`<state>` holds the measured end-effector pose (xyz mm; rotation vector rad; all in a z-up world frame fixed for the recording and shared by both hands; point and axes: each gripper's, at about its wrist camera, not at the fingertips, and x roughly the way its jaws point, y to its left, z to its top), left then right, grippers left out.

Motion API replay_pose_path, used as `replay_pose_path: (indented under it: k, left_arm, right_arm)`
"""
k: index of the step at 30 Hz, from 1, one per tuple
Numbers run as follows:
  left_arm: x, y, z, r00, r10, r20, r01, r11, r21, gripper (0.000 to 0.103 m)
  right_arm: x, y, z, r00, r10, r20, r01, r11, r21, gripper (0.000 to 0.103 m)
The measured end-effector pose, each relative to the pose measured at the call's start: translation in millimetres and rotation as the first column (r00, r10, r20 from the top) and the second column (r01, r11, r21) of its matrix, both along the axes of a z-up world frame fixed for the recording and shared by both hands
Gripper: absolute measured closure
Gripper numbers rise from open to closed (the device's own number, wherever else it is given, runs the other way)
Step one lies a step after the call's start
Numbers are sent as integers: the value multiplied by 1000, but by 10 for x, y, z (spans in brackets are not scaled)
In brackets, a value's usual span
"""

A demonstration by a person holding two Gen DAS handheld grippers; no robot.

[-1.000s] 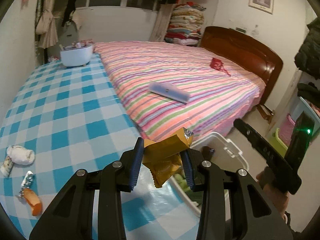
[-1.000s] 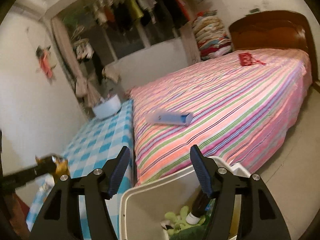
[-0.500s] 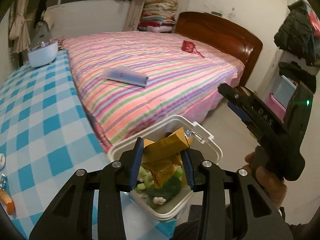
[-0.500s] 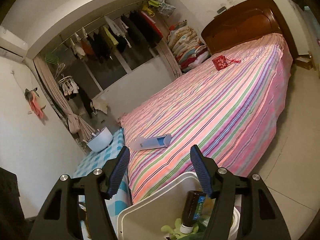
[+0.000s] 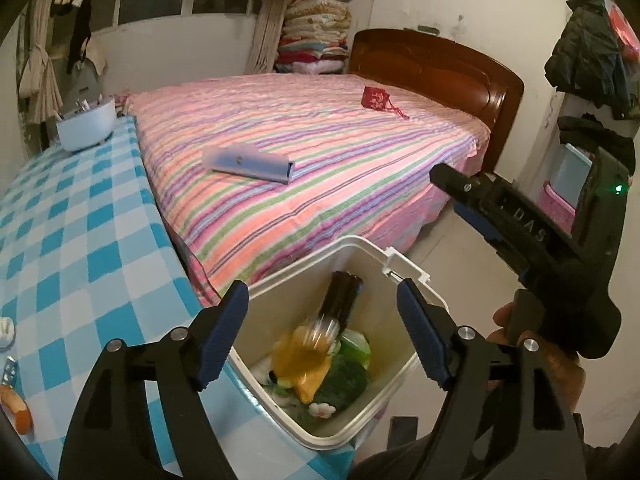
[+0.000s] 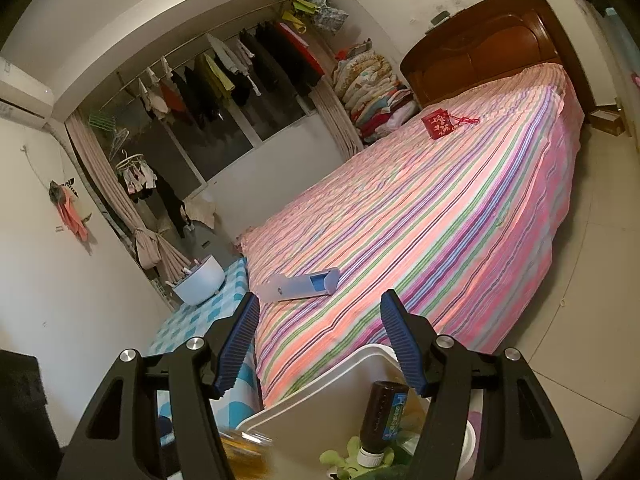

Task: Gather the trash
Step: 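Open the left tool over the bin to drop the yellow wrapper, then move both open tools back over the table toward the orange peel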

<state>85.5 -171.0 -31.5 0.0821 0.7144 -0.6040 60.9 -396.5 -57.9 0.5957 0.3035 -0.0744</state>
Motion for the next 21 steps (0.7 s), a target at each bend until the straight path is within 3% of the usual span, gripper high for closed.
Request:
replay_pose_path:
  k: [10,13,21]
  left_arm:
    - [82,343,216,997,76,13,-76,996,-53,26]
    - [117,447,247,994,109,15,-108,992,-64,20]
    - [141,647,269,988,155,26,-153,987,-52,19]
  right_arm:
    - [67,79,17,1000,5,-9,-5,1000,-15,42]
    - [96,114,28,1000,15,-8,-15,1000,-20,41]
    - [206,320,26,997,68,-19,-69,997,-38,41]
